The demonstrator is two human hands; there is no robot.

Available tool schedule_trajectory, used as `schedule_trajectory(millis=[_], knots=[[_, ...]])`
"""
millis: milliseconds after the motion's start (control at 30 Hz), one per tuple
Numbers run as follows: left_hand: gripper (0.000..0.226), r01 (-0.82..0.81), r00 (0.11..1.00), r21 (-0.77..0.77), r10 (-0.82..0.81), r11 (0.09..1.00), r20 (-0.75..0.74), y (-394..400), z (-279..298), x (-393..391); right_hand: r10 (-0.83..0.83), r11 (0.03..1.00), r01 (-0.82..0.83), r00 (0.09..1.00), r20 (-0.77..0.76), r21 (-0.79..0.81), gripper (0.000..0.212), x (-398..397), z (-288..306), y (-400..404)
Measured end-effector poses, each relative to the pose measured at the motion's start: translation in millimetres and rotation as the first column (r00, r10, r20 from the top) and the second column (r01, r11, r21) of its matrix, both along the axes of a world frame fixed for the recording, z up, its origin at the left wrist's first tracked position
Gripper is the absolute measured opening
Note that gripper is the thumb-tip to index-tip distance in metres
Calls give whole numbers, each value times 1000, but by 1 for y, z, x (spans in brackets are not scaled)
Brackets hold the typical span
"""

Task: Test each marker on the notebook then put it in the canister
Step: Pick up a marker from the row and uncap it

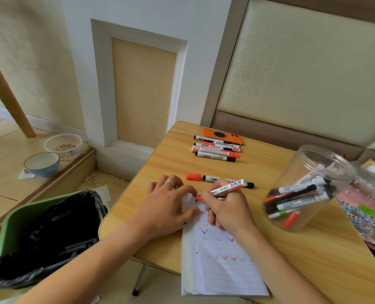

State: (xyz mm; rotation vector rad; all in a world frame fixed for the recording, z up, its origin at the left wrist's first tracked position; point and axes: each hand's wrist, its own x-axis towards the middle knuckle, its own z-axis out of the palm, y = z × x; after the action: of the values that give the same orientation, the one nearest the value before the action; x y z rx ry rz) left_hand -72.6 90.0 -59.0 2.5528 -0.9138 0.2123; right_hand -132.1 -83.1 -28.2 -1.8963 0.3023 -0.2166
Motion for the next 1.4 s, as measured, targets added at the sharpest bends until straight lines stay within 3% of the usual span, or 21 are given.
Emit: schedule_trajectory(millis=[1400], knots=[[44, 4, 1000, -4, -4, 1000, 18, -1, 0, -1, -17, 999, 18, 1000, 26, -47, 13, 4, -2, 1]])
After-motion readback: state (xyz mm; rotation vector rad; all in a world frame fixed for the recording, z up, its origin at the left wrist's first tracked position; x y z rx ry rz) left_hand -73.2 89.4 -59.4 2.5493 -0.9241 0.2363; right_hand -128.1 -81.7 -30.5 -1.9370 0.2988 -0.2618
